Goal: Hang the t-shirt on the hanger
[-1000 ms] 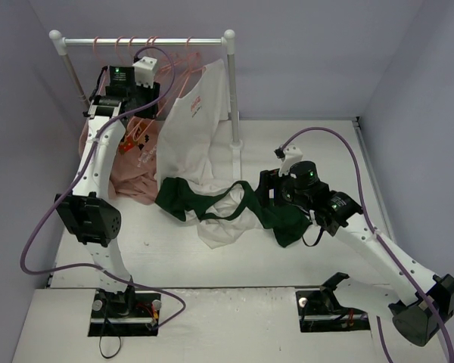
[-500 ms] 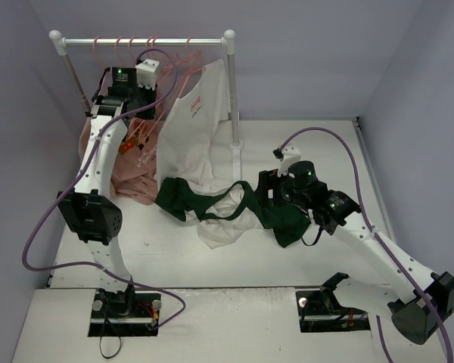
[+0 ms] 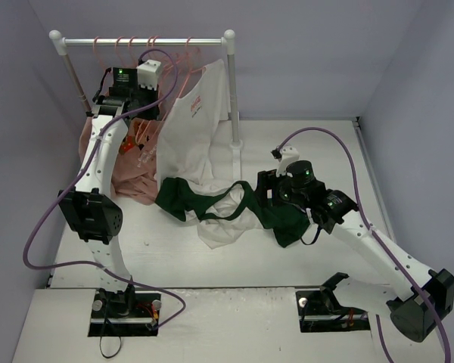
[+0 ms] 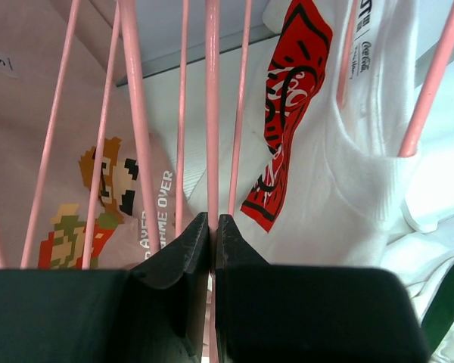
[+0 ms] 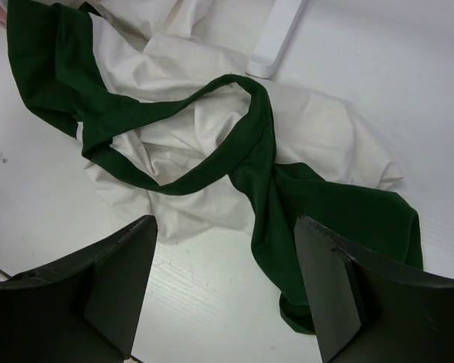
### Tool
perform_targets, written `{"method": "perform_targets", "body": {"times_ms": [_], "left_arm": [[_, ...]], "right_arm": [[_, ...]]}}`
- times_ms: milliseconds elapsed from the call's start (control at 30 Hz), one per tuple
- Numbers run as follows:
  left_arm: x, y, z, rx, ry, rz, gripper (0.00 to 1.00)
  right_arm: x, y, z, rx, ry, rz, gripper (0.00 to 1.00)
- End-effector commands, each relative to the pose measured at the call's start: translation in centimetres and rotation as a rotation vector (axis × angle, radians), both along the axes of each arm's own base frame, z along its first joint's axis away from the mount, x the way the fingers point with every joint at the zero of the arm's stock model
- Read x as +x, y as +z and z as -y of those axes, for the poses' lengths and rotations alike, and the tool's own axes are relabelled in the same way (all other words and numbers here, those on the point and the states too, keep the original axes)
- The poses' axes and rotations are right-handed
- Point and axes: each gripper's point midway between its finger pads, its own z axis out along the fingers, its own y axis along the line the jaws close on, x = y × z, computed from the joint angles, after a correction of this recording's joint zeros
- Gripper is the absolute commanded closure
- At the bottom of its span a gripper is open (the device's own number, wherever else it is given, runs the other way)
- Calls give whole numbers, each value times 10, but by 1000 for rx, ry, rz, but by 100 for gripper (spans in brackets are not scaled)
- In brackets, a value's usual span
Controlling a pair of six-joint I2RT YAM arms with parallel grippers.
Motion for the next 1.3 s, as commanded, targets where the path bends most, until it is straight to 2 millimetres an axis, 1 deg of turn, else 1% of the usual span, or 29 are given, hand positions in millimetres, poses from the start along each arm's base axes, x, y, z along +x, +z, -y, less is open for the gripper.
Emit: {"method": "perform_targets", "body": {"times_ms": [0,33,67,100,200,300,367,467,667,733,833,900,967,1033,1133,1233,1267], "left_arm": [[-9,84,3,-57,-18,226,100],[-11,87,3,-59,-17,233,100],[-17,100,3,-65,-15,274,100],[-19,111,3,-73,-16,316,100],[-30,141,2,-82,-13,414,100],[-38,158,2,-108,-5,453,100],[-42,163,3,-122,-4,460,100],[-49,165,5,-135,-13,455,100],[-57,155,1,-130,3,431,100],[-60,157,1,-132,4,437,100],[-71,170,-2,-129,7,466,100],[-82,180,-6,-119,15,487,100],[-86,181,-9,-110,27,483,100],[-101,189,-14,-103,45,501,100],[-118,194,-18,-97,57,501,100],[-142,212,-21,-99,54,535,100],[-147,216,-21,-101,51,541,100]], "right_arm": [[4,9,-7,17,23,33,30],[4,8,-7,17,23,33,30],[3,9,-7,18,23,35,30],[3,9,-7,18,23,35,30],[2,9,-7,20,23,35,30],[1,9,-8,24,23,35,30],[1,10,-8,25,23,35,30],[1,10,-8,25,22,37,30],[0,9,-8,24,20,35,30],[0,9,-9,22,24,35,30],[1,10,-11,23,28,33,30],[1,10,-12,22,30,34,30],[1,8,-12,19,30,31,30],[1,7,-12,18,26,27,30],[2,1,-12,6,11,16,30],[6,-4,-10,-14,-16,14,30],[7,-5,-9,-16,-25,12,30]]}}
